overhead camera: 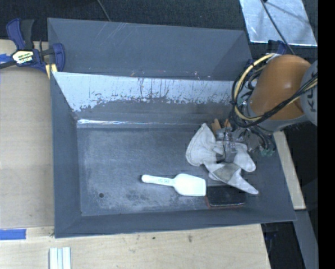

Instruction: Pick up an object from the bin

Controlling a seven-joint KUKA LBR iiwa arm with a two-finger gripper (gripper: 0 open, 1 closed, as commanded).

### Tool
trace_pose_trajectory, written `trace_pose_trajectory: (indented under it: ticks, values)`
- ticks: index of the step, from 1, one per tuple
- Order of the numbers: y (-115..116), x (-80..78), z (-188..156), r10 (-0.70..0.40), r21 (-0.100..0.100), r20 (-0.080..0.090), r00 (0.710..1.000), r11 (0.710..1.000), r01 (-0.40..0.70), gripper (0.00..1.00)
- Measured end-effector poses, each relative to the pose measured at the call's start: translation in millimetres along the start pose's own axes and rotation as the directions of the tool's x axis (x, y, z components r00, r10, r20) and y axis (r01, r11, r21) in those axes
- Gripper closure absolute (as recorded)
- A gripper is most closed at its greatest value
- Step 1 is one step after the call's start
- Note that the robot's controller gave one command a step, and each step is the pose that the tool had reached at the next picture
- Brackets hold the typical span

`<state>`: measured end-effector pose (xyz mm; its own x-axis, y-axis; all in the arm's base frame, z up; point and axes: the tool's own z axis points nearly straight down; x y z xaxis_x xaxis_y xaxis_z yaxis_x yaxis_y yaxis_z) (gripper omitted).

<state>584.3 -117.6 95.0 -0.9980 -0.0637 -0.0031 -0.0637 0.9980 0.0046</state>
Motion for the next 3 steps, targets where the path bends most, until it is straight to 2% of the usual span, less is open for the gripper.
trace_pose_trajectory:
  ticks: [3]
  values:
    - [-0.5, -0.5, -26.0, 0.0, 0.003, 0.002, 1.0, 1.0, 0.0, 1.0]
